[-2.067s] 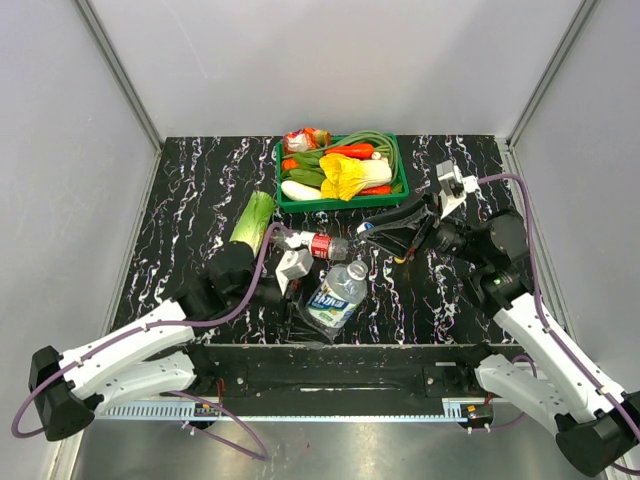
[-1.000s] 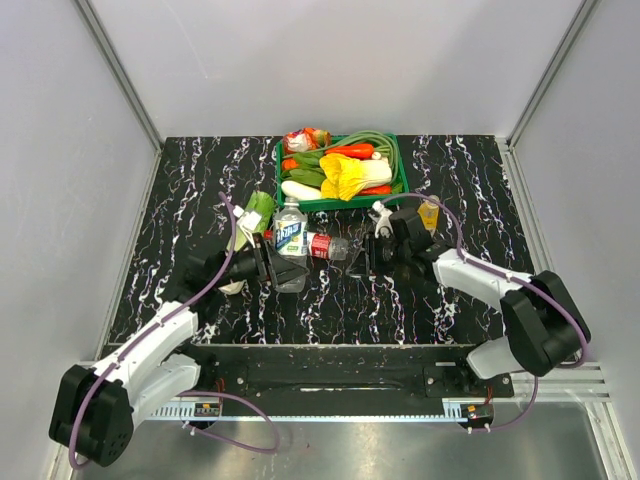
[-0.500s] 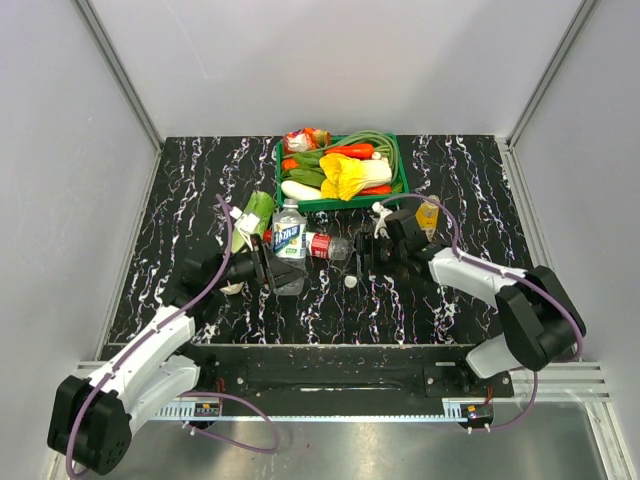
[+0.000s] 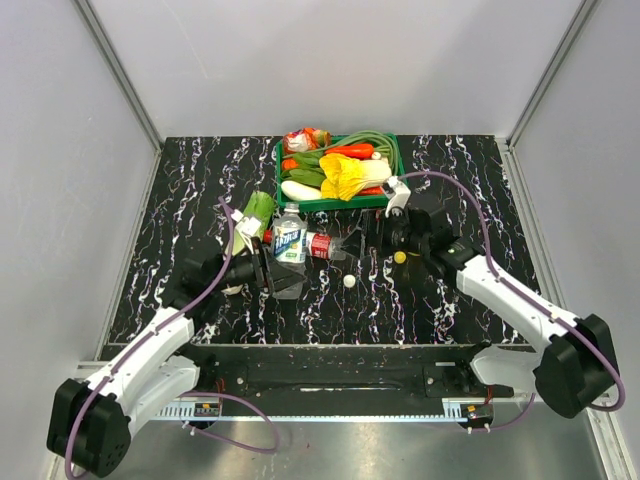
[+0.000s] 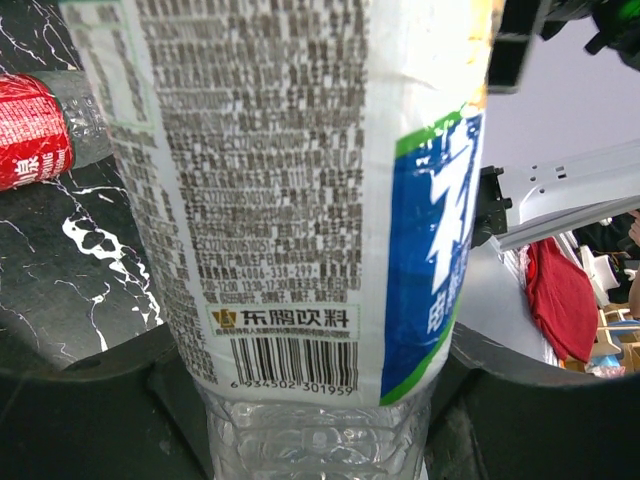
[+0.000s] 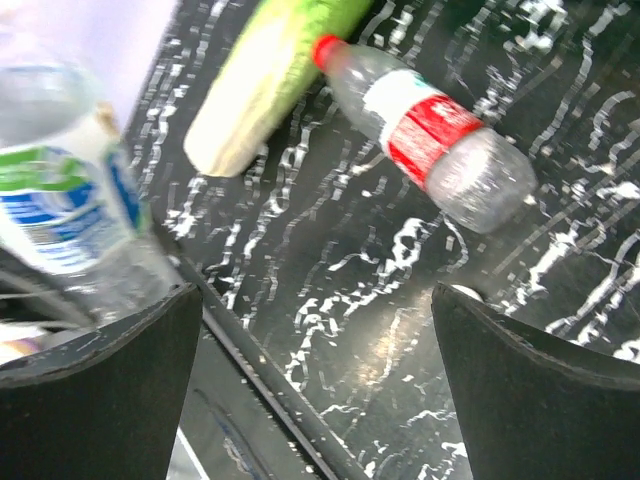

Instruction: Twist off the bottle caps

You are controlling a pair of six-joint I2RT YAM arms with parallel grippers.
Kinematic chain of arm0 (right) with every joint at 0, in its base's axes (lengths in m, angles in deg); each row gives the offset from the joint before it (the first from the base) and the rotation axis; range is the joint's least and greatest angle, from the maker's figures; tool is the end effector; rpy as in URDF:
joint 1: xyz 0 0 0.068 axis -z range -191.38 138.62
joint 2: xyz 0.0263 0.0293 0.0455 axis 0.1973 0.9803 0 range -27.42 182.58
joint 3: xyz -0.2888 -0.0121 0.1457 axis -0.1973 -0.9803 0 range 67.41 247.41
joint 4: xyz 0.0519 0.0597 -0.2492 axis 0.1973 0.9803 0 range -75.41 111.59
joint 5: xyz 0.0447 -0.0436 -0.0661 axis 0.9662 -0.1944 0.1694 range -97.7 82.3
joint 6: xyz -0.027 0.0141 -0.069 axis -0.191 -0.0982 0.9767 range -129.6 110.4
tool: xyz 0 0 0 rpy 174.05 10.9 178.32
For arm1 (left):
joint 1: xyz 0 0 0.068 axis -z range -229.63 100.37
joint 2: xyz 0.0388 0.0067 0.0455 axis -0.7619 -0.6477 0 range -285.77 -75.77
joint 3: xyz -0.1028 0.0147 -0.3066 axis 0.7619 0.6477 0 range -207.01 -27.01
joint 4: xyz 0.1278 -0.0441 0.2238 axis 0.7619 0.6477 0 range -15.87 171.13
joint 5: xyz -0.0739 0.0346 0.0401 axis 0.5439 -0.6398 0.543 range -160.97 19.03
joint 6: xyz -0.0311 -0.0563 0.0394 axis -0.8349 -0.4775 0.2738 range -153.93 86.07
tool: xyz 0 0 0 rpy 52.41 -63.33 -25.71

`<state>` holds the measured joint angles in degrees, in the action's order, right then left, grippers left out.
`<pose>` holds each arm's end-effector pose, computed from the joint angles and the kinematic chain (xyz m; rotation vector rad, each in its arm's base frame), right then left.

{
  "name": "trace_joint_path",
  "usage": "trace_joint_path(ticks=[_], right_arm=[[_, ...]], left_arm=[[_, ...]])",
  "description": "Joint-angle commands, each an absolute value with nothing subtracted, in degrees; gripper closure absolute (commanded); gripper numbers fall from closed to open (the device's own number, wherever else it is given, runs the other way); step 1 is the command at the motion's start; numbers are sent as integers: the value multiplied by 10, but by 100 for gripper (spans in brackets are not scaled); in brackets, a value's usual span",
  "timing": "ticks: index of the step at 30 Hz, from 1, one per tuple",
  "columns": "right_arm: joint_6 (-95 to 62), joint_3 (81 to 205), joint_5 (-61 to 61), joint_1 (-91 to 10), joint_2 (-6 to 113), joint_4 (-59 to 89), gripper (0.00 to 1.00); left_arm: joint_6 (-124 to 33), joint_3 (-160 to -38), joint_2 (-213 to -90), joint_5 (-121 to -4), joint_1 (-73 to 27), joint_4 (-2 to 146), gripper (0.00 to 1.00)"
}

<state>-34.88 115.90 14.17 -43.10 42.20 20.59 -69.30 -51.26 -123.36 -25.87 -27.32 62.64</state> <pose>0.2245 0.1665 0.3169 -0.3738 2.1290 0.9902 0.1418 -0.1069 0.2807 0.4077 1.9016 -1.3920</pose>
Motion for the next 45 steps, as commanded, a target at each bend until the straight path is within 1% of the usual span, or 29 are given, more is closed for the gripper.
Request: trace_joint_path(ticks=[1, 5, 8, 16, 20, 21, 24, 25, 26, 27, 28, 30, 31, 36, 37, 38, 39, 40, 41, 42, 45], right_arm=[[-368, 1200, 225, -436, 386, 156, 0], [-413, 1194, 331, -436, 373, 53, 0], [-460, 1191, 376, -436, 377, -17, 0], [-516, 1193, 409, -436, 405, -88, 1], [-528, 1190, 412, -436, 410, -101, 6], [-530, 1189, 413, -436, 410, -104, 9], [-537, 1187, 419, -436, 410, -112, 26], [-539, 1185, 419, -436, 409, -113, 35], [-541, 1184, 418, -436, 407, -115, 50], [-543, 1182, 419, -436, 407, -117, 60], [-543, 1182, 420, -435, 406, -120, 72], [-545, 1180, 421, -436, 406, -122, 92], [-544, 1180, 421, -436, 405, -122, 100], [-534, 1174, 416, -435, 398, -116, 100], [-529, 1173, 414, -435, 396, -112, 100], [-526, 1172, 413, -436, 394, -107, 100], [-521, 1172, 411, -436, 392, -103, 100], [-517, 1172, 411, -435, 392, -98, 100], [-513, 1173, 408, -436, 390, -92, 100], [-507, 1175, 407, -436, 389, -86, 100], [-486, 1180, 401, -436, 386, -59, 100]], left_arm=[[-679, -531, -1228, -245, -255, 613, 100], [-646, -555, -1239, -265, -204, 652, 99], [-637, -565, -1243, -265, -180, 658, 99], [-612, -607, -1267, -276, -113, 669, 98], [-605, -621, -1286, -283, -89, 670, 98], [-603, -623, -1287, -284, -87, 670, 98], [-601, -624, -1286, -289, -85, 670, 98], [-601, -626, -1285, -288, -83, 670, 98], [-601, -626, -1285, -285, -82, 669, 98], [-601, -626, -1285, -285, -82, 670, 98], [-600, -626, -1285, -285, -81, 670, 98], [-600, -625, -1285, -287, -81, 671, 98], [-600, -624, -1285, -288, -81, 672, 97], [-601, -624, -1284, -288, -81, 674, 96], [-601, -625, -1283, -288, -81, 674, 94], [-600, -625, -1283, -288, -80, 674, 89], [-599, -626, -1283, -283, -80, 674, 74], [-599, -627, -1284, -285, -80, 675, 47], [-601, -628, -1282, -289, -81, 677, 28], [-601, -628, -1282, -290, -80, 678, 2], [-598, -630, -1280, -285, -80, 678, 1]])
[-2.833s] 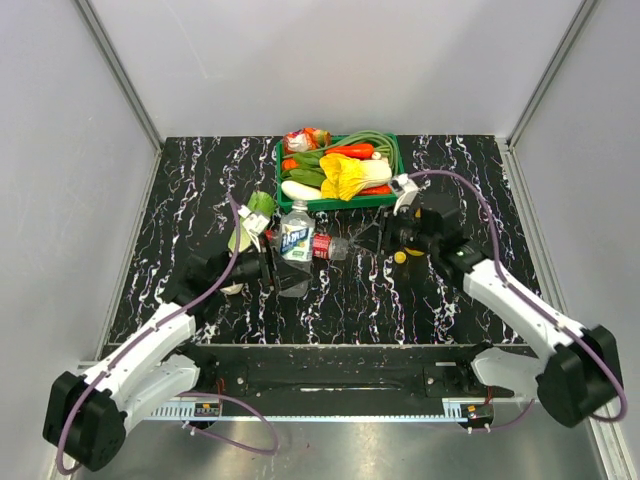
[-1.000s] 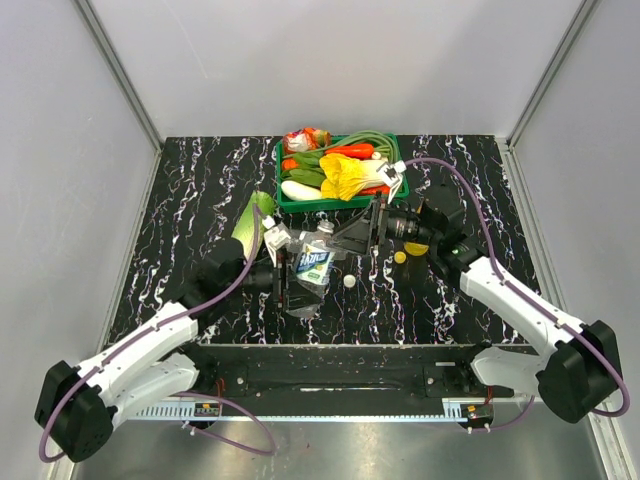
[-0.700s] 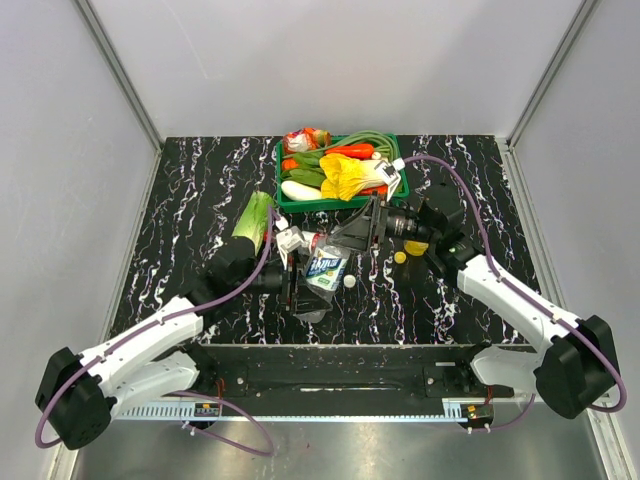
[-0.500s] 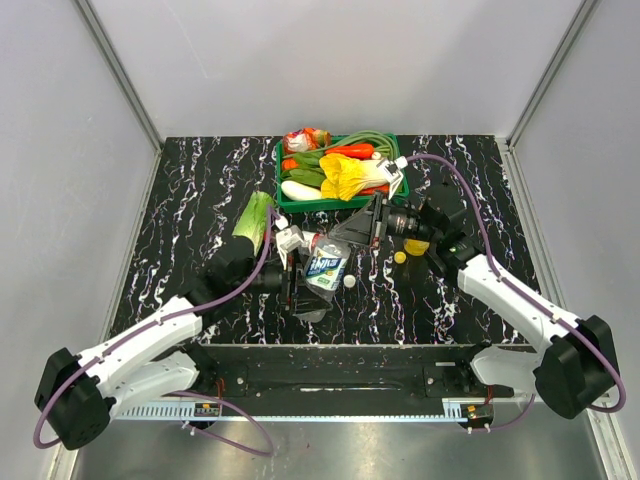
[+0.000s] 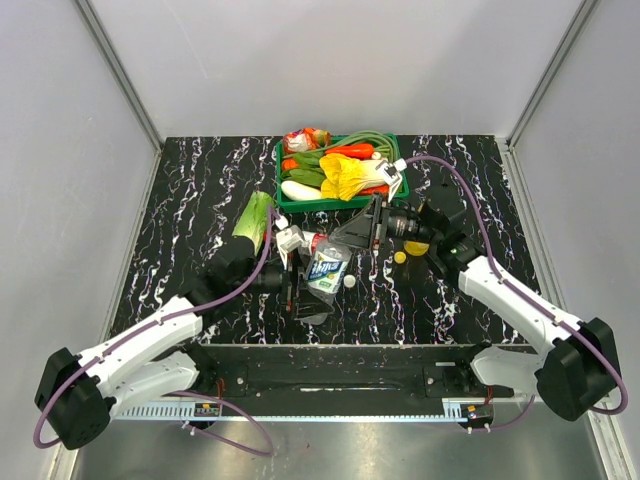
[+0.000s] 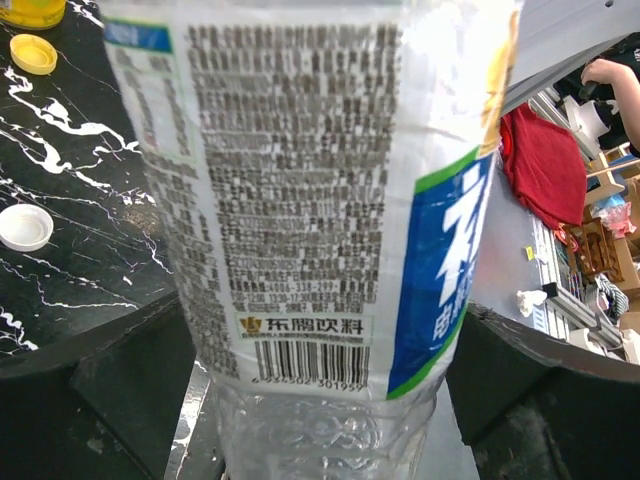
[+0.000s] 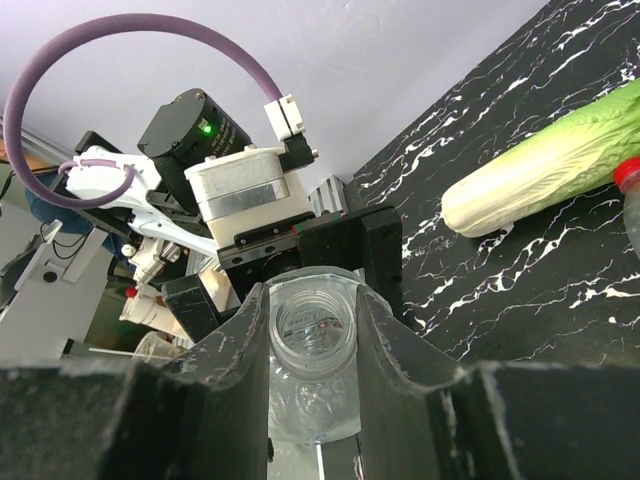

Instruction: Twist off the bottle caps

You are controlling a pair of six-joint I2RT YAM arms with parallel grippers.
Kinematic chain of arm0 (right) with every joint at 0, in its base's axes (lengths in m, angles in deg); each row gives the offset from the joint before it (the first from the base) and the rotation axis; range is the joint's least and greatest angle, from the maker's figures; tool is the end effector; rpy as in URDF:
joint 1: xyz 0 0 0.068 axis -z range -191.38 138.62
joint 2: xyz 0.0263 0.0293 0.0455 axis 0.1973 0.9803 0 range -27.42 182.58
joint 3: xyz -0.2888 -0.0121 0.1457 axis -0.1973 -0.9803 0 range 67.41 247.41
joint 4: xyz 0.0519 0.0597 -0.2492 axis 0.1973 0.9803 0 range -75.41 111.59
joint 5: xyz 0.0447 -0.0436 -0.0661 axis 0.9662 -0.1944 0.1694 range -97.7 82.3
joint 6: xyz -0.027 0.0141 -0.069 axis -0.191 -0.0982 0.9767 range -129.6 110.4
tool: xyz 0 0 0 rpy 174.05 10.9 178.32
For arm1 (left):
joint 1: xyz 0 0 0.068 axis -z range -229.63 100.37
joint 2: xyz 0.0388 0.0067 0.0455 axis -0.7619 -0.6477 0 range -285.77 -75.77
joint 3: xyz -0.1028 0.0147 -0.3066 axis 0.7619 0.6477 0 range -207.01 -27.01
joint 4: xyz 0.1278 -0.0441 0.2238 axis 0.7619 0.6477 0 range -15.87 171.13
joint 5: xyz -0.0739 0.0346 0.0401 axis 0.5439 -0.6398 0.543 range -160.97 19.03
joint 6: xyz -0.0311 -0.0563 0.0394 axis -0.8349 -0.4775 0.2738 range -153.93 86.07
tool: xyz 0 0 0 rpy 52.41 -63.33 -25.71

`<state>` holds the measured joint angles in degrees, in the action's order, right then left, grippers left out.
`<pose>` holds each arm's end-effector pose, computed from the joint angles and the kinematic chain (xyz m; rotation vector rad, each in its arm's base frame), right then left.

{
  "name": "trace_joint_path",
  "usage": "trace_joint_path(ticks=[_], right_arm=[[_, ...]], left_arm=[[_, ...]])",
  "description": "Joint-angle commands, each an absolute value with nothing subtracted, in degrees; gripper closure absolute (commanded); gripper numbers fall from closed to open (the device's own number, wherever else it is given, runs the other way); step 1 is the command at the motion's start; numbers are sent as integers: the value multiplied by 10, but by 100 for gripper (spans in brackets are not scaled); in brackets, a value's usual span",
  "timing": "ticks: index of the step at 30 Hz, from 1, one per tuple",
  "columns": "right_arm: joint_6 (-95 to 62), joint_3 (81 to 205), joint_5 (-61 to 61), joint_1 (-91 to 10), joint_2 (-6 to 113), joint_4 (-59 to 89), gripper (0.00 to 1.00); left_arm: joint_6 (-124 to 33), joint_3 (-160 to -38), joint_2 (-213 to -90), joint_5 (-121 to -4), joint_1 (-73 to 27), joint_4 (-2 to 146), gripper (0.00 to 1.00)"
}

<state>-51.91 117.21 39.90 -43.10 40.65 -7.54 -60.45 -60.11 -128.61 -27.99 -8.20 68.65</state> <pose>0.2051 0.1819 0.3948 -0.6058 1.6679 1.5984 0.1188 -0.1627 0.3097 0.8399 1.8449 -1.4751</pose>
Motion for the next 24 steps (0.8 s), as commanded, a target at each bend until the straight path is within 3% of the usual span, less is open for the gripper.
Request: trace_joint_path(ticks=[1, 7, 14, 24], right_arm=[[-478, 1180, 397, -435, 386, -47, 100], [-381, 1207, 344, -436, 374, 85, 100], [-280, 1218, 186, -435, 338, 239, 100], [-222, 1159, -32, -437, 248, 260, 100]], left_arm=[[-598, -630, -1278, -287, -81, 677, 1], [-583, -630, -1246, -361, -80, 712, 1], [-579, -638, -1173, -564, -81, 801, 1], [-615, -617, -1144, -641, -81, 825, 1]])
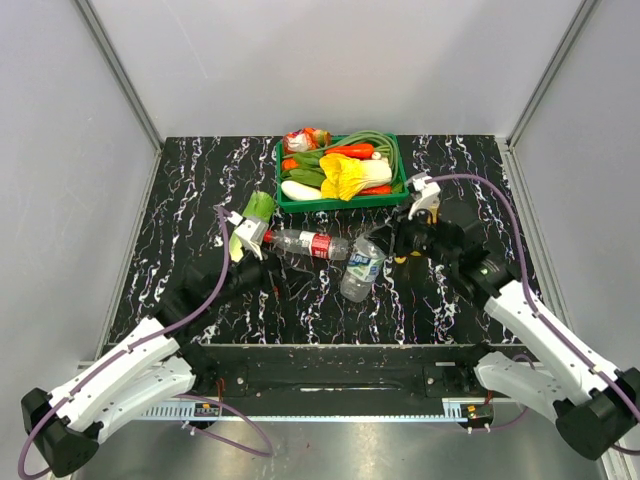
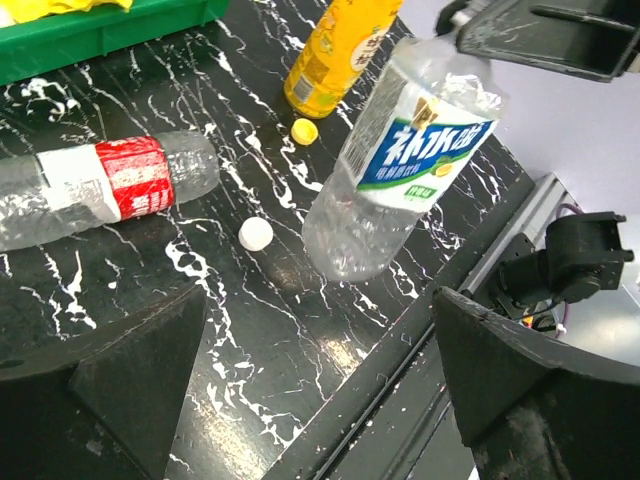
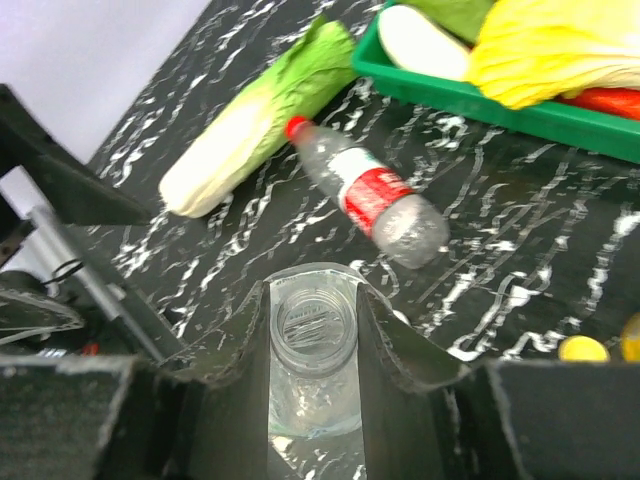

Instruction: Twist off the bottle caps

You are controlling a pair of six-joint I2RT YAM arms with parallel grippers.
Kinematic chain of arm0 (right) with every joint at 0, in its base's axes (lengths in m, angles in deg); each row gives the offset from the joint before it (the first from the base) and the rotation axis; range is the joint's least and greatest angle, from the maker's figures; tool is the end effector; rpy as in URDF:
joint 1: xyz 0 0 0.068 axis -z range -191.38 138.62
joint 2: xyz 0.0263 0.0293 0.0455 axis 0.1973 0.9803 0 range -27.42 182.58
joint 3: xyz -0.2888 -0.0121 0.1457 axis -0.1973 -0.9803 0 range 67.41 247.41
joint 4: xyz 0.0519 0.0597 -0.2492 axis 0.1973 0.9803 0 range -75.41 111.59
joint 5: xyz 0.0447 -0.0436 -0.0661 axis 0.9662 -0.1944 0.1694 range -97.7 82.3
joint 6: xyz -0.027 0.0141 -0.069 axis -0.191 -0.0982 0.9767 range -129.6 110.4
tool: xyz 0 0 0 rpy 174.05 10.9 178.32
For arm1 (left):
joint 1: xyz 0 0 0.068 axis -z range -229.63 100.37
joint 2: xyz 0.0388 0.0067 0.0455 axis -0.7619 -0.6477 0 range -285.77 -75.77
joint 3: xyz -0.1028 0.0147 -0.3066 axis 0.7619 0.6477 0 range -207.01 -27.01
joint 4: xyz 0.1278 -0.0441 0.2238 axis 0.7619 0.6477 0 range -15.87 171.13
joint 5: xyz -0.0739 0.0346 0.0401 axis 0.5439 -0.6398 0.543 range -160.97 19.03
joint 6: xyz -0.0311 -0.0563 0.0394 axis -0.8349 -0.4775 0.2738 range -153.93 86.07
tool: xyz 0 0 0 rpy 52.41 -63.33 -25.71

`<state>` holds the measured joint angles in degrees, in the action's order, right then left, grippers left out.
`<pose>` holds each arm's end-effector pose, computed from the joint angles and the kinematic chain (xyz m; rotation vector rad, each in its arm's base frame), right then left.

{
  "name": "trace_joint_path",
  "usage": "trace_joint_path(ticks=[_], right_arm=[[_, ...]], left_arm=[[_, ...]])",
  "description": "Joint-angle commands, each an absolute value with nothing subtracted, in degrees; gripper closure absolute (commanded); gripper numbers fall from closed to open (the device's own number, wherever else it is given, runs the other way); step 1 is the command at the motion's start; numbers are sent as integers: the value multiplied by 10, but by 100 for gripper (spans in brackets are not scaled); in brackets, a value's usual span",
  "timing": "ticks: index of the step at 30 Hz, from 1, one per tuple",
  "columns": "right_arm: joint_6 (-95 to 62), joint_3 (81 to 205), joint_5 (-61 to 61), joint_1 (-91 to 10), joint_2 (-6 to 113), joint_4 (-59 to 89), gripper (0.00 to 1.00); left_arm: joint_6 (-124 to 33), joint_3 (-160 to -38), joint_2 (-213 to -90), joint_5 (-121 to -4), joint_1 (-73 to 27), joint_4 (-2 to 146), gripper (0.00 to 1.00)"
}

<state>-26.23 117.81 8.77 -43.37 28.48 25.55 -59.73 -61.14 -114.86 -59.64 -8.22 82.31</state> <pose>0.1787 0.1327 0.3733 -0.4633 1.8784 0.8451 0.1092 -0.1130 0.3206 0.4080 1.8704 -0.9957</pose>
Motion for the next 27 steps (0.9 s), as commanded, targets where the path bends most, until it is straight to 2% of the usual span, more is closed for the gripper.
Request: trace_joint_path(ticks=[1, 10, 27], right_arm=[[-216, 1151, -46, -437, 244, 259, 100], [-196, 1104, -199, -448, 216, 234, 100], [-194, 1023, -349, -497, 185, 153, 100]], left_arm=[[-617, -616, -1146, -643, -81, 826, 1], [-625, -611, -1180, -634, -81, 819, 1], [-621, -606, -1204, -615, -81, 806, 1]])
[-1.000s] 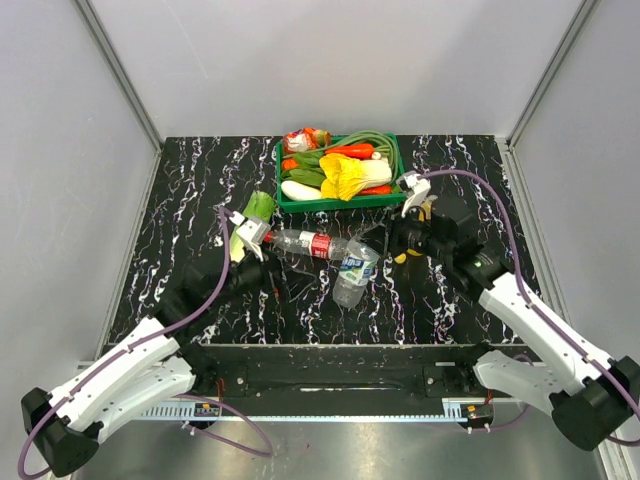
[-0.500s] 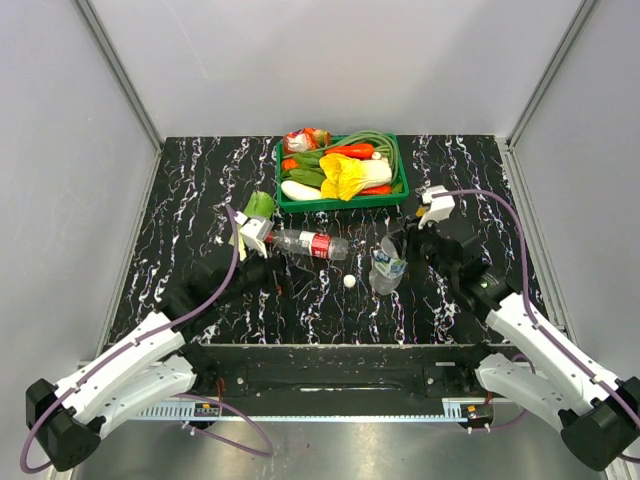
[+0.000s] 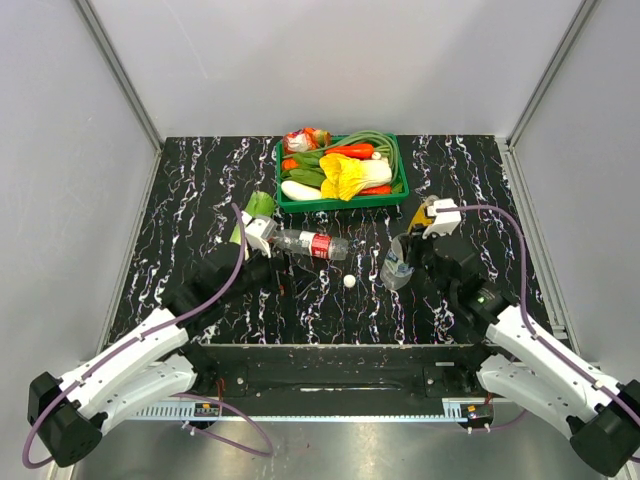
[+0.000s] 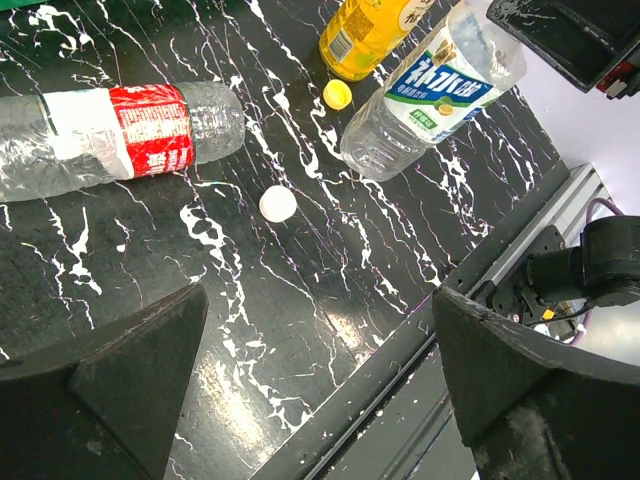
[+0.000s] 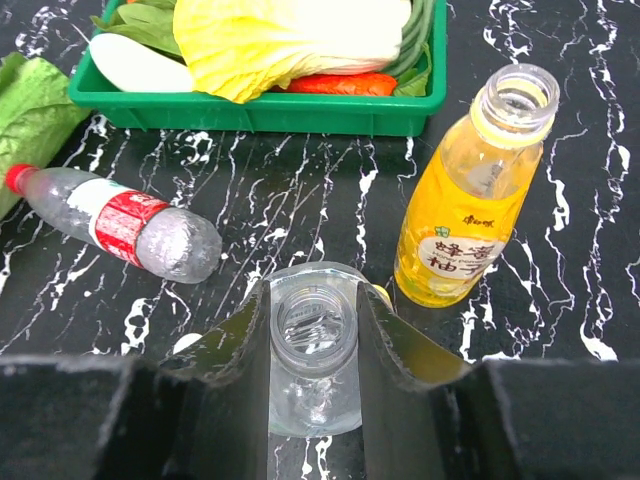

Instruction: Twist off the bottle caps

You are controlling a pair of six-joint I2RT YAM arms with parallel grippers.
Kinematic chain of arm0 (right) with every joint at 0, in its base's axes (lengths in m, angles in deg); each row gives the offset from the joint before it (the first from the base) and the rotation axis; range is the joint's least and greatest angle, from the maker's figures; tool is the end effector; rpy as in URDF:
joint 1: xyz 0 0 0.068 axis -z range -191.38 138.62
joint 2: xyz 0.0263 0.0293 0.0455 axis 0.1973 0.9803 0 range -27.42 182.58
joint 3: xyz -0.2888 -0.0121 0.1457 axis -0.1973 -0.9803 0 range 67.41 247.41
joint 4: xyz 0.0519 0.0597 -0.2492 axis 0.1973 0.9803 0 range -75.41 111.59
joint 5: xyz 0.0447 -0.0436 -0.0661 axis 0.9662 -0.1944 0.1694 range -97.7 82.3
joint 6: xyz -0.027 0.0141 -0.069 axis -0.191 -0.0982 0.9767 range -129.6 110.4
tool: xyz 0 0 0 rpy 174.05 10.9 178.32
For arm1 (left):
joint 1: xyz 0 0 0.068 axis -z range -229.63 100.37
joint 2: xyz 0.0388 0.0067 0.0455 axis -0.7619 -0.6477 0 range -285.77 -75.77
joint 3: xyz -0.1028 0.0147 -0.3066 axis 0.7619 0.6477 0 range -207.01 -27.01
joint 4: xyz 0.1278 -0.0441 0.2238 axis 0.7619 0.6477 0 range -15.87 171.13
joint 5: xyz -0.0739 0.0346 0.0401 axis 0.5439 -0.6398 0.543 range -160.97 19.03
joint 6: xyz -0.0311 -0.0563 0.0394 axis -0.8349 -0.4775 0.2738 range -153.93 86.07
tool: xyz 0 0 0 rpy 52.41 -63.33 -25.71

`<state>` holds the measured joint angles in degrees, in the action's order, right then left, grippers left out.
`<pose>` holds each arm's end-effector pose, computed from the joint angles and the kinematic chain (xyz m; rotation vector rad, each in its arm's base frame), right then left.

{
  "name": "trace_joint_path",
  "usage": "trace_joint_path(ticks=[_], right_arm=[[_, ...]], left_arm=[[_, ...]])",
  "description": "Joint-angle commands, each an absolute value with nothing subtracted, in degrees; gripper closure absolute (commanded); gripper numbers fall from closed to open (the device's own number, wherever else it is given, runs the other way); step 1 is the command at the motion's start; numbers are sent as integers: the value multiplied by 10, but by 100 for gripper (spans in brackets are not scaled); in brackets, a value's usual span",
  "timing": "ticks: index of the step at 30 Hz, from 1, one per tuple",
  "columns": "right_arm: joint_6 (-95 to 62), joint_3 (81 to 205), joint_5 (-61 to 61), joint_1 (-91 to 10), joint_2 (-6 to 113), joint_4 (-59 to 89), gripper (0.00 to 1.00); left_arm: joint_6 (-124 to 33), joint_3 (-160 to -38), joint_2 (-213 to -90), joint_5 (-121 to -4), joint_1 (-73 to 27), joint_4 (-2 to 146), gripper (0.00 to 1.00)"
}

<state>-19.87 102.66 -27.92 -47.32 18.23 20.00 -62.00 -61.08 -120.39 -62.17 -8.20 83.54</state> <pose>0.1582 0.0874 0.3179 -0.1651 1.8287 0.2412 0.1251 -0.1234 0.3032 0.3454 2.0069 -0.9407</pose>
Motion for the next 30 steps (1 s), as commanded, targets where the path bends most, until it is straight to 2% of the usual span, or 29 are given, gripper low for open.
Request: trace_joint_path(ticks=[1, 8, 9, 13, 14, 16, 17, 20, 26, 28, 30], right_arm=[[-193, 1022, -370, -507, 190, 154, 100], [-197, 1025, -468, -558, 240, 154, 100], [-199, 1024, -472, -561, 238, 155, 97], [-201, 1013, -462, -563, 209, 152, 72], [-201, 1010, -453, -563, 199, 152, 61], [-201, 1007, -442, -562, 179, 152, 47], [-200, 1003, -439, -562, 170, 152, 37], [-194, 1004, -432, -563, 144, 152, 21], [-187, 1033, -383, -563, 114, 158, 9], [-176, 1050, -355, -563, 121, 158, 0], [-164, 1073, -319, -563, 141, 163, 0]], left_arm=[[-621, -606, -1204, -616, -81, 805, 1], [-618, -608, -1207, -594, -81, 801, 1], [-617, -608, -1208, -595, -81, 805, 1], [-615, -606, -1211, -602, -81, 810, 1], [-614, -606, -1214, -602, -81, 809, 1], [-615, -607, -1216, -602, -81, 807, 1], [-616, -607, -1218, -600, -81, 806, 1], [-616, -609, -1224, -596, -81, 805, 1], [-621, -612, -1224, -597, -81, 807, 1], [-632, -616, -1225, -610, -81, 816, 1], [-640, -620, -1234, -615, -87, 830, 1]])
